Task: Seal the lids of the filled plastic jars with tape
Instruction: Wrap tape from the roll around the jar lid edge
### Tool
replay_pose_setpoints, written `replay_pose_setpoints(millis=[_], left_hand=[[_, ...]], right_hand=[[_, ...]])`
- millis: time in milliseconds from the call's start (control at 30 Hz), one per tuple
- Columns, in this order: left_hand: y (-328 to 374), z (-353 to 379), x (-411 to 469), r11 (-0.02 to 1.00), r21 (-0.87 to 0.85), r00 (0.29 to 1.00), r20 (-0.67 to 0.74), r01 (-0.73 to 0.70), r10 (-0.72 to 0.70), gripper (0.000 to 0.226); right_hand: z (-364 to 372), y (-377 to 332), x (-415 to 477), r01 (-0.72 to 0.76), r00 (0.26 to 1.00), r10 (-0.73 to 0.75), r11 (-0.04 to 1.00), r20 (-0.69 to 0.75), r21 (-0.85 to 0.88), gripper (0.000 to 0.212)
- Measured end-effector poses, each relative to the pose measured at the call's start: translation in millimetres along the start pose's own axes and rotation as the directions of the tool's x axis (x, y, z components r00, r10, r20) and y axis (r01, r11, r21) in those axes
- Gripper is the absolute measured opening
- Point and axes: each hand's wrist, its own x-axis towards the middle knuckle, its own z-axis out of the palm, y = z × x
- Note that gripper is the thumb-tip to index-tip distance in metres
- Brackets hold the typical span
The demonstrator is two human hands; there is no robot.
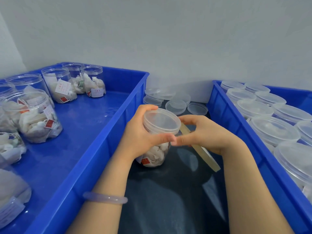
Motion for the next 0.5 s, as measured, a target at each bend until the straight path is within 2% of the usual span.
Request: replay_pose_setpoints(millis=[67,133,233,300,400,500], left_hand=[[0,-3,-2,0.999,-0.030,0.999,-0.020,0.038,-0.038,0.083],[1,-5,-5,0.996,-0.035,0.997,-0.020,0.080,-0.081,0.080],[10,-9,-5,0.981,0.145,0.991,0.016,0.126,-0.130,0.078],[23,-15,0,0.939,0.309,0.981,0.075,0.148,-0.179,0.086],[48,-18,14,0.795,0.592,0.931,0.204,0.129,-0.303,0.116],[71,-3,32,0.571,0.820,0.878,0.246,0.038,-0.411,0.100]], right_hand=[[-1,0,-2,-0.025,0.998,0.026,1.000,0.065,-0.013,0.079],[0,0,-2,-0.070,0.997,0.072,0.995,0.030,-0.068,0.096],[2,0,-2,-0.219,0.974,0.219,0.976,-0.054,-0.011,0.106],[0,-1,-3,-0.313,0.948,0.311,0.949,-0.064,-0.031,0.109],[-4,-6,-5,-0.373,0.927,0.352,0.899,-0.128,-0.230,0.105],[-3,-8,-4,-0.348,0.937,0.328,0.890,-0.117,-0.293,0.094]])
